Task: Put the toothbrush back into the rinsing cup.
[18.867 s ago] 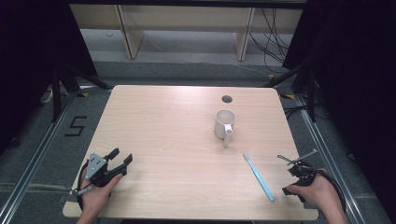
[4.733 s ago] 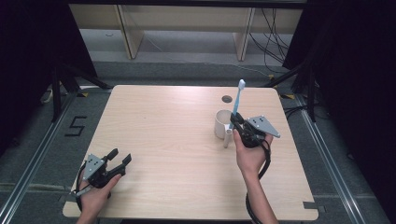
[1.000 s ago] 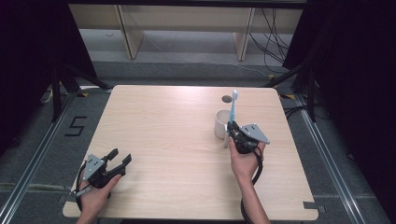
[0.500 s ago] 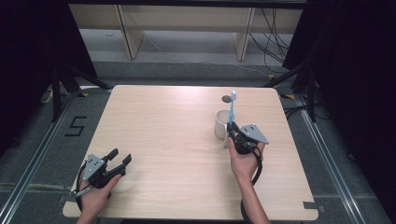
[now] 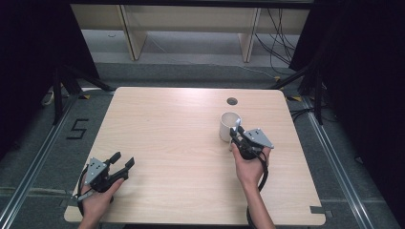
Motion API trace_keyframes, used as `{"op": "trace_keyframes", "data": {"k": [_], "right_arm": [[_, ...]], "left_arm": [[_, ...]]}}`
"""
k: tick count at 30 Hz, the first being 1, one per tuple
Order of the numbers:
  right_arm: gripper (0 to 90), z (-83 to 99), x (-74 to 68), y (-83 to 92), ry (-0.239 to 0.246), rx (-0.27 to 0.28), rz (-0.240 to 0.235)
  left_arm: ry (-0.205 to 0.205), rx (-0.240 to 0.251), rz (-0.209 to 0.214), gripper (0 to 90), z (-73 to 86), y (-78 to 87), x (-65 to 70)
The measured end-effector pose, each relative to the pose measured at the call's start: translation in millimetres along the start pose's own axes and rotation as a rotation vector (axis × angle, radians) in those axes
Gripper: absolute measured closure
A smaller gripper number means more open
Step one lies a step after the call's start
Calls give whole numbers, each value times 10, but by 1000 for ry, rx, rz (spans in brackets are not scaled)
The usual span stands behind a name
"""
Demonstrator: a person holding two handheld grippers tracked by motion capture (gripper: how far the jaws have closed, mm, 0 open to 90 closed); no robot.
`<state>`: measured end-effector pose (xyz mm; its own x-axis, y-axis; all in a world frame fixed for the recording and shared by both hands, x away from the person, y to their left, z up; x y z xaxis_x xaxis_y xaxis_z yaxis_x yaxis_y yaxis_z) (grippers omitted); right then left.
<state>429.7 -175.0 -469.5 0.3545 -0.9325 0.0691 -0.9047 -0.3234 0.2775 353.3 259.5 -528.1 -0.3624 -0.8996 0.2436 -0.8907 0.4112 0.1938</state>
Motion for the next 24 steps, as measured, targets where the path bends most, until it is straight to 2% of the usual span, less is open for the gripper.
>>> {"op": "trace_keyframes", "data": {"k": [2,8,10,11,12,14,17,19,20,23,24], "right_arm": [[586,0,16,4,40,9,24],[507,0,27,26,49,-11,11],[491,-3,22,49,26,-22,17],[482,-6,29,57,30,-26,20],[477,-11,53,65,51,-28,5],[470,-13,63,73,61,-32,9],[463,-11,70,100,44,-50,1],[460,-11,93,104,61,-44,-7],[460,-11,92,120,47,-56,-12],[460,-10,103,153,67,-54,-4],[460,-10,96,168,60,-63,-19]], "left_arm": [[0,0,0,377,0,2,1],[0,0,0,377,0,2,0],[0,0,-1,377,0,1,0],[-1,0,-1,377,0,2,0],[-1,0,-1,377,0,2,2],[-6,-1,1,377,-1,2,0],[-4,0,1,377,-1,1,0],[-1,-1,-1,377,0,3,1],[-2,-1,-1,377,0,2,0],[0,0,-1,377,0,1,1],[-1,0,-1,377,0,1,1]]}}
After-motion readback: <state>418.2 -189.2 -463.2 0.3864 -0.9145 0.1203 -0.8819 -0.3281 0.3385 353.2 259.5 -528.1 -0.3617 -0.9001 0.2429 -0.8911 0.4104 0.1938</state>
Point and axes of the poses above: each handheld gripper's, and its own axes: y roughly backward along the jaws, z roughly out of its underside, x roughly to its right, the point moved 2 cm from there along -y, roughly forward along the jaws, and after that the axes turned 8 degrees about y, right-handed, at the moved point
